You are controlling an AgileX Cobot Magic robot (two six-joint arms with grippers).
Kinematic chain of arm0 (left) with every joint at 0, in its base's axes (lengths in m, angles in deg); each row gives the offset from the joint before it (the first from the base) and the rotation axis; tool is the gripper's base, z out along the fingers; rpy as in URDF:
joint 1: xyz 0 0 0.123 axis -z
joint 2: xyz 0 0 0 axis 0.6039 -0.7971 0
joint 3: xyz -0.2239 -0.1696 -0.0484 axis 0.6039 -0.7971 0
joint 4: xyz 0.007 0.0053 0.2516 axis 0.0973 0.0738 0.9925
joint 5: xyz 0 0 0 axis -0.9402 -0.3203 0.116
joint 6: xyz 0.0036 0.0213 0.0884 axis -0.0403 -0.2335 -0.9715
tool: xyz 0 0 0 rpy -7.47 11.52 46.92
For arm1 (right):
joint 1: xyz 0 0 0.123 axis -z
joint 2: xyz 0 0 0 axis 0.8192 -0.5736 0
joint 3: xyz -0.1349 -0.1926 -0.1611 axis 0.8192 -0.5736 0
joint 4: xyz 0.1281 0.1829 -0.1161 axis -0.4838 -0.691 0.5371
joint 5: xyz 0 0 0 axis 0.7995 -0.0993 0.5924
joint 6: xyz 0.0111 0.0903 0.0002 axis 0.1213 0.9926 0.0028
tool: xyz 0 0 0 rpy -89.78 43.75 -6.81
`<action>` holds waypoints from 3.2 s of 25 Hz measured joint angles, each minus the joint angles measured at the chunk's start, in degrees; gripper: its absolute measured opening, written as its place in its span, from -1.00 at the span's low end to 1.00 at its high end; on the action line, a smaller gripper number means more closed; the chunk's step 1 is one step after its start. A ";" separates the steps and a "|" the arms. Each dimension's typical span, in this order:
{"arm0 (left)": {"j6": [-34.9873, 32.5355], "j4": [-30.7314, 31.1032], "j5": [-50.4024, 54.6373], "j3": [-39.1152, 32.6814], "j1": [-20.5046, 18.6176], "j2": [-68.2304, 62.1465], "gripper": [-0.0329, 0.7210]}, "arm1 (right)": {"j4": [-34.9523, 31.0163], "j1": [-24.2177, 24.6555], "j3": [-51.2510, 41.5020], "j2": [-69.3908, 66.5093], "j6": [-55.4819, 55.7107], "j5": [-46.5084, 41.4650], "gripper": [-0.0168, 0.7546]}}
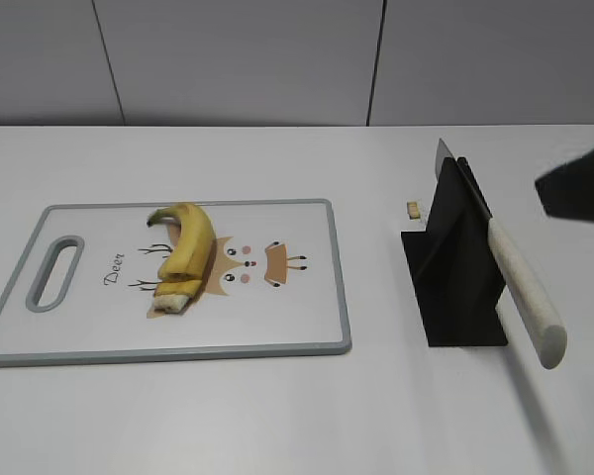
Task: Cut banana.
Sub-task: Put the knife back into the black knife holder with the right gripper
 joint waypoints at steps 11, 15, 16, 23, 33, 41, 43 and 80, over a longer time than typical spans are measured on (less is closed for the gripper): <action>0.00 0.00 0.00 0.00 0.00 0.00 0.51 | -7.23 0.00 -17.52 20.87 -9.32 -3.88 0.44; 0.00 0.00 0.00 0.00 0.00 0.00 0.51 | -7.29 0.00 -20.92 28.80 -10.00 -6.57 0.44; 0.00 0.00 0.00 0.00 0.00 0.00 0.51 | -7.29 0.00 -21.12 30.76 -10.12 -6.70 0.44; 0.00 0.00 0.00 0.00 0.00 0.00 0.51 | -7.16 0.00 -21.33 40.77 -10.25 -13.65 0.44; 0.00 0.00 0.00 0.00 0.00 0.00 0.50 | -7.21 0.00 -22.54 49.16 -10.37 -13.40 0.44; 0.00 0.00 -0.01 0.00 -0.05 0.00 0.50 | -7.52 0.00 -22.68 55.40 -10.37 -13.30 0.44; 0.00 0.00 0.04 0.00 -0.05 0.00 0.50 | -7.69 0.37 -22.73 55.40 -10.37 -13.30 0.44; 0.00 0.00 0.04 0.00 -0.05 0.00 0.45 | -7.69 31.77 -22.85 55.40 -10.43 -13.30 0.44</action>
